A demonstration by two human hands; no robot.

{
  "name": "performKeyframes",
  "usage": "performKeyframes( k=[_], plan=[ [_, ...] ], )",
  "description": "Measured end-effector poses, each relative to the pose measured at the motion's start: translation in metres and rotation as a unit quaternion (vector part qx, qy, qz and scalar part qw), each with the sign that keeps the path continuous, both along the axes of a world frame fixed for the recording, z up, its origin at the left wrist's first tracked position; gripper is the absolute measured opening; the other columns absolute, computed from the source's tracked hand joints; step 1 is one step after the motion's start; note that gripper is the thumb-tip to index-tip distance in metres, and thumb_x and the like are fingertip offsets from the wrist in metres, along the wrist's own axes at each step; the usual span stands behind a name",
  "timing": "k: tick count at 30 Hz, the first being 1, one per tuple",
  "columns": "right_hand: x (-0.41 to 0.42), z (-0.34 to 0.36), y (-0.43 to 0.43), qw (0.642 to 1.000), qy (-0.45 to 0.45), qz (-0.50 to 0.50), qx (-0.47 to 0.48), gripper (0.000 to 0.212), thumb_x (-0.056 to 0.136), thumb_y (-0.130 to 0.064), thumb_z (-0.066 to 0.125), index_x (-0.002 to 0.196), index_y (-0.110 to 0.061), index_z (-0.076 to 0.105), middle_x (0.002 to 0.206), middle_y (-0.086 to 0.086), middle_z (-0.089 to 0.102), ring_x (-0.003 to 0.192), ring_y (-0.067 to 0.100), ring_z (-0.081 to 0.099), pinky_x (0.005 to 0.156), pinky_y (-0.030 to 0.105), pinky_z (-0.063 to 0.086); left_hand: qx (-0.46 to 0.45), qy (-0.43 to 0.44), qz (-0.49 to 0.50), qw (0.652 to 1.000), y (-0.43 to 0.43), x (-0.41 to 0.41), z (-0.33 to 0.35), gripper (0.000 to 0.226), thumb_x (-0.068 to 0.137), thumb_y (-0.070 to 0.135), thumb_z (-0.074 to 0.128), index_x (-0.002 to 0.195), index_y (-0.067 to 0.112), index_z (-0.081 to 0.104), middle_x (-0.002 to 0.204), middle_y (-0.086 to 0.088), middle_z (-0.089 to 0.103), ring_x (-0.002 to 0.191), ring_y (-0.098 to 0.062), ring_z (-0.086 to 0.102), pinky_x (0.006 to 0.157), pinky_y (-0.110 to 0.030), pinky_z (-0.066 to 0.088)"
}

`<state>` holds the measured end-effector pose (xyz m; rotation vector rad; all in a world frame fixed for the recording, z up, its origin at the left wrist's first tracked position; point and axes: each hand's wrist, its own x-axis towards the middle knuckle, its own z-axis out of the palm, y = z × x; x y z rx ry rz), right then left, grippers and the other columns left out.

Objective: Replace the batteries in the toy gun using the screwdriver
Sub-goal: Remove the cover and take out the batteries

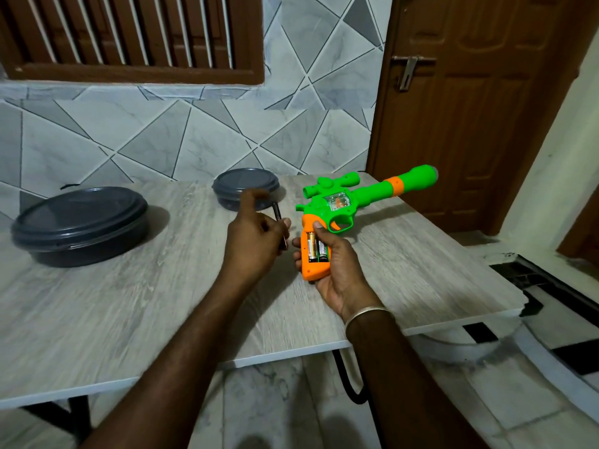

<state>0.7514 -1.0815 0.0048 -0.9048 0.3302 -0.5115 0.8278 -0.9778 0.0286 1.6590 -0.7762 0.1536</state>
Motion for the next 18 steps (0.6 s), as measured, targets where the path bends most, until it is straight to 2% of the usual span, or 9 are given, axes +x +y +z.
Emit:
performKeyframes(
  k=[2, 4, 7, 9, 11, 13, 14, 16, 18],
  plan=[
    [-0.001, 0.000, 0.000, 1.000, -0.002, -0.005, 0.000, 0.028, 0.100, -0.026, 0.050, 0.107, -0.002, 0.060, 0.081, 0.013, 0.064, 0.053, 0.017, 0.060, 0.046, 0.023, 0.050, 0.040, -0.065, 0.009, 0.997, 0.001, -0.004, -0.001, 0.040, 0.094, 0.010, 0.065, 0.127, 0.025, 0.049, 0.069, -0.002, 0.070, 0.054, -0.008, 0.065, 0.062, -0.032, 0.057],
    [-0.001, 0.001, 0.001, 1.000, -0.004, -0.015, 0.002, 0.029, 0.099, -0.027, 0.050, 0.109, -0.001, 0.060, 0.081, 0.012, 0.064, 0.055, 0.017, 0.060, 0.046, 0.023, 0.050, 0.051, -0.095, 0.005, 0.994, 0.003, -0.007, 0.000, 0.037, 0.094, 0.005, 0.060, 0.123, 0.027, 0.056, 0.075, -0.002, 0.071, 0.058, -0.005, 0.065, 0.064, -0.032, 0.057],
    [0.001, -0.002, -0.001, 0.999, 0.000, -0.033, 0.006, 0.033, 0.098, -0.027, 0.052, 0.117, 0.000, 0.058, 0.082, 0.013, 0.065, 0.055, 0.018, 0.061, 0.047, 0.025, 0.050, 0.082, -0.126, 0.020, 0.988, 0.006, -0.010, 0.002, 0.029, 0.090, 0.000, 0.056, 0.100, 0.021, 0.073, 0.088, -0.004, 0.070, 0.074, -0.014, 0.068, 0.073, -0.036, 0.057],
    [0.002, -0.003, -0.001, 0.999, 0.005, -0.042, 0.005, 0.034, 0.097, -0.029, 0.054, 0.118, -0.003, 0.060, 0.087, 0.014, 0.066, 0.059, 0.020, 0.064, 0.052, 0.028, 0.053, 0.114, -0.141, 0.032, 0.983, 0.007, -0.014, 0.004, 0.029, 0.086, 0.000, 0.058, 0.093, 0.018, 0.079, 0.091, -0.005, 0.067, 0.078, -0.016, 0.066, 0.074, -0.026, 0.051],
    [0.004, -0.004, -0.001, 0.998, -0.009, -0.055, 0.010, 0.030, 0.096, -0.029, 0.057, 0.116, -0.007, 0.063, 0.094, 0.015, 0.067, 0.072, 0.023, 0.066, 0.067, 0.035, 0.056, 0.132, -0.151, 0.029, 0.979, 0.007, -0.022, 0.007, 0.021, 0.085, 0.008, 0.064, 0.091, 0.017, 0.081, 0.086, -0.005, 0.069, 0.076, -0.015, 0.063, 0.070, -0.024, 0.047],
    [0.005, -0.004, 0.000, 0.997, -0.023, -0.071, 0.018, 0.029, 0.094, -0.030, 0.060, 0.113, -0.009, 0.066, 0.101, 0.018, 0.065, 0.087, 0.029, 0.063, 0.086, 0.044, 0.051, 0.141, -0.160, 0.029, 0.977, 0.005, -0.028, 0.005, 0.013, 0.083, 0.022, 0.072, 0.090, 0.017, 0.082, 0.084, -0.003, 0.071, 0.074, -0.014, 0.063, 0.071, -0.029, 0.049],
    [0.006, -0.006, -0.002, 0.996, -0.026, -0.080, 0.018, 0.030, 0.093, -0.033, 0.061, 0.111, -0.009, 0.067, 0.104, 0.020, 0.063, 0.091, 0.030, 0.060, 0.090, 0.046, 0.048, 0.143, -0.156, 0.031, 0.977, 0.002, -0.031, 0.004, 0.015, 0.082, 0.029, 0.076, 0.089, 0.018, 0.082, 0.083, -0.002, 0.070, 0.074, -0.013, 0.062, 0.071, -0.030, 0.049],
    [0.006, -0.007, -0.002, 0.996, -0.026, -0.083, 0.012, 0.034, 0.092, -0.036, 0.060, 0.111, -0.009, 0.067, 0.104, 0.021, 0.062, 0.087, 0.029, 0.061, 0.088, 0.044, 0.047, 0.146, -0.142, 0.044, 0.978, -0.003, -0.032, -0.001, 0.023, 0.078, 0.039, 0.080, 0.088, 0.018, 0.080, 0.083, -0.002, 0.068, 0.075, -0.014, 0.063, 0.069, -0.029, 0.047],
    [0.006, -0.009, -0.004, 0.996, -0.018, -0.082, 0.007, 0.031, 0.094, -0.036, 0.059, 0.108, -0.010, 0.068, 0.099, 0.017, 0.067, 0.082, 0.026, 0.064, 0.084, 0.042, 0.050, 0.160, -0.137, 0.068, 0.975, -0.009, -0.034, -0.003, 0.024, 0.078, 0.040, 0.080, 0.088, 0.018, 0.080, 0.085, -0.003, 0.068, 0.078, -0.015, 0.063, 0.067, -0.027, 0.041]
  ],
)
